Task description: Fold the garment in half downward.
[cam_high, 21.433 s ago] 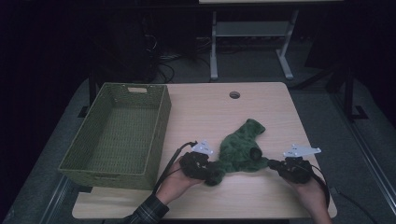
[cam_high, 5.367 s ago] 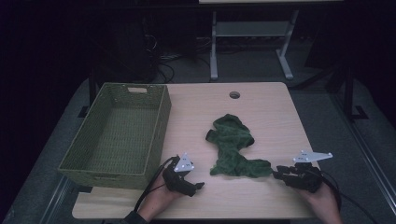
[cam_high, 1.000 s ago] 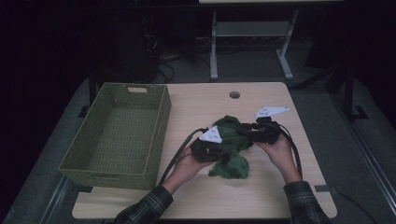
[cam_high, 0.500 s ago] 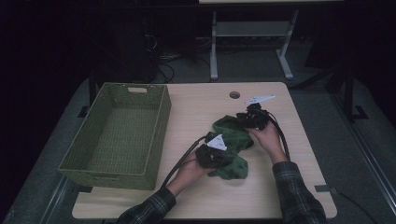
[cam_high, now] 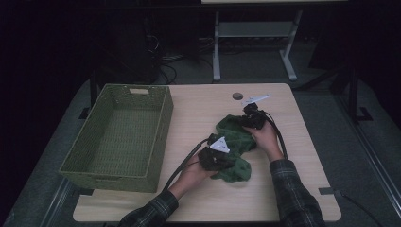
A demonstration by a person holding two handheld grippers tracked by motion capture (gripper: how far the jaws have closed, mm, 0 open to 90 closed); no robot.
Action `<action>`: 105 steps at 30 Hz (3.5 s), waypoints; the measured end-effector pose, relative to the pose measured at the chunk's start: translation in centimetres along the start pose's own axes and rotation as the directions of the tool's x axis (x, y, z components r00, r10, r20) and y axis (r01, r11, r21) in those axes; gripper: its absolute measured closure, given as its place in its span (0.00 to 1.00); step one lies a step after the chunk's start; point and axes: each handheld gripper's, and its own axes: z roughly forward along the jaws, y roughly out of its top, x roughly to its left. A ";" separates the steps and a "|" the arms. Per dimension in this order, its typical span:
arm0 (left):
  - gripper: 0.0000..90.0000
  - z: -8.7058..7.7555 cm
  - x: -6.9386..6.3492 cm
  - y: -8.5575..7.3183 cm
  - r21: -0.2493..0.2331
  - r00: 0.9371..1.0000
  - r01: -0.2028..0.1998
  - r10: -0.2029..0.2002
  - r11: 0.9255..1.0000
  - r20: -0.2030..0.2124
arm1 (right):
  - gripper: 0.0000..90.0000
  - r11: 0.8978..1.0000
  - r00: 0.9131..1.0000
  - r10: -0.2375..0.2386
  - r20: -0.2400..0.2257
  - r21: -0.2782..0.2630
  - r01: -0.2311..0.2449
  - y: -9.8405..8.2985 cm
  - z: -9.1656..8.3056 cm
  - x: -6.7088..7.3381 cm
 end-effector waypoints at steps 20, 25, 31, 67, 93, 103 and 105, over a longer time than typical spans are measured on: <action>1.00 0.1 -0.1 -0.1 -0.013 1.000 -0.010 0.010 1.000 -0.024 | 0.98 0.971 0.985 -0.159 -0.074 -0.194 0.142 0.2 -9.8 4.5; 0.87 -1.7 -0.3 0.4 -0.086 0.999 0.006 -0.010 0.996 -0.041 | 0.98 0.965 0.980 -0.180 -0.081 -0.209 0.160 -0.8 -10.4 5.9; 0.76 -6.2 -0.2 1.5 -0.159 0.988 -0.007 -0.017 0.987 -0.151 | 0.98 0.961 0.976 -0.196 -0.099 -0.216 0.171 -1.7 -10.6 6.7; 0.98 -7.5 -1.9 -0.8 -0.191 0.988 -0.065 0.036 0.979 -0.150 | 0.98 0.959 0.953 -0.273 -0.132 -0.120 0.258 -7.7 -13.0 11.3; 0.97 -3.7 -1.9 -3.6 0.037 0.981 -0.096 0.101 0.995 -0.165 | 0.98 0.949 0.938 -0.264 -0.224 0.112 0.294 -14.1 -9.3 13.1; 0.89 -4.5 -1.3 -2.8 -0.043 0.979 -0.067 0.057 0.997 -0.195 | 0.83 0.951 0.938 -0.281 -0.202 0.071 0.300 -13.5 -8.8 13.7; 0.87 -5.1 -1.5 -2.6 -0.060 0.980 -0.068 0.055 0.996 -0.194 | 0.76 0.953 0.940 -0.283 -0.193 0.051 0.297 -13.5 -9.4 13.7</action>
